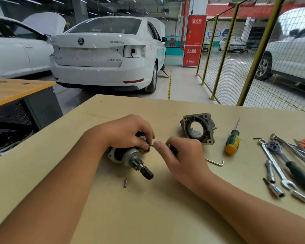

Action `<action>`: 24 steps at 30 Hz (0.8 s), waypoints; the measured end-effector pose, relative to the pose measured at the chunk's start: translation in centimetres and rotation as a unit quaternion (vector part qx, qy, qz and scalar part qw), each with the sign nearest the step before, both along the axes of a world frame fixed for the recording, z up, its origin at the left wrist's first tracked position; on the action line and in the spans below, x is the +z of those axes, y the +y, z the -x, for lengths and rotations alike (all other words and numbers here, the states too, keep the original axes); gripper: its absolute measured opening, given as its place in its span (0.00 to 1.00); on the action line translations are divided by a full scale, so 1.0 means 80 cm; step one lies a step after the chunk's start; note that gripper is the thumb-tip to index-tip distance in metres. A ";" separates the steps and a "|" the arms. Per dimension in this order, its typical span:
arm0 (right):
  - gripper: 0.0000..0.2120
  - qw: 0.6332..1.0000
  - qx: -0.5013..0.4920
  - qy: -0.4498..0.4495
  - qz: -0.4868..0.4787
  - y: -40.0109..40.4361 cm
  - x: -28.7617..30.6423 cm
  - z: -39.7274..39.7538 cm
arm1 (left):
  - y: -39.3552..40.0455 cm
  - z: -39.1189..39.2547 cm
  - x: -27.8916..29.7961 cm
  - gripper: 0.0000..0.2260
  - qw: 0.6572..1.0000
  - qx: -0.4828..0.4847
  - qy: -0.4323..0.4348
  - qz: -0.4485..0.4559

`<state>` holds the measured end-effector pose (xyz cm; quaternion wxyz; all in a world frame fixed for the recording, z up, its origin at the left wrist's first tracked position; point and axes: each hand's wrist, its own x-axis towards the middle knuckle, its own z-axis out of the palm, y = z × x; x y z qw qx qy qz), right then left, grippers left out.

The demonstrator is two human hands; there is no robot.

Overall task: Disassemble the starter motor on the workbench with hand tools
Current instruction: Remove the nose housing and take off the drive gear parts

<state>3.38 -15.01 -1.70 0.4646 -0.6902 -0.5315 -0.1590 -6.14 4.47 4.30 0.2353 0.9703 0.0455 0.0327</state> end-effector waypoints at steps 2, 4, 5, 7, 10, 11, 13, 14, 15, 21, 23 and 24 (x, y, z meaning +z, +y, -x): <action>0.28 0.997 0.031 0.068 -0.006 0.001 -0.003 0.001 | 0.000 0.000 0.001 0.07 1.000 -0.002 0.001 0.003; 0.28 0.992 0.055 0.118 -0.003 0.001 -0.006 0.000 | 0.001 0.001 0.001 0.07 1.000 -0.001 0.003 0.004; 0.28 0.990 0.058 0.127 0.000 0.001 -0.007 0.000 | 0.001 0.001 0.001 0.06 1.000 0.001 0.004 0.003; 0.27 0.989 0.061 0.133 0.007 0.001 -0.006 0.000 | 0.000 0.002 0.001 0.06 1.000 0.006 0.005 0.003; 0.28 0.989 0.071 0.131 0.010 0.000 -0.002 0.002 | -0.001 0.003 0.003 0.07 1.000 0.007 0.007 0.006; 0.28 0.988 0.076 0.132 0.011 -0.001 -0.001 0.002 | -0.002 0.003 0.004 0.08 1.000 0.006 0.006 0.006; 0.27 0.987 0.086 0.138 0.010 -0.002 0.001 0.003 | -0.002 0.003 0.004 0.08 1.000 0.007 0.004 0.003; 0.25 0.986 0.089 0.142 0.010 -0.003 0.001 0.004 | -0.002 0.004 0.004 0.08 1.000 0.008 0.003 0.005; 0.23 0.985 0.090 0.146 0.008 -0.003 0.001 0.004 | -0.002 0.004 0.003 0.08 1.000 0.010 0.002 0.009; 0.14 0.990 0.069 0.119 -0.012 -0.003 -0.001 0.007 | 0.000 0.005 0.003 0.08 1.000 0.005 -0.003 0.012; 0.08 0.994 0.052 0.091 -0.021 -0.003 -0.001 0.007 | 0.002 0.004 0.003 0.08 1.000 0.002 -0.006 0.015; 0.05 0.996 0.042 0.075 -0.022 -0.002 0.000 0.006 | 0.002 0.004 0.002 0.08 1.000 0.001 -0.008 0.017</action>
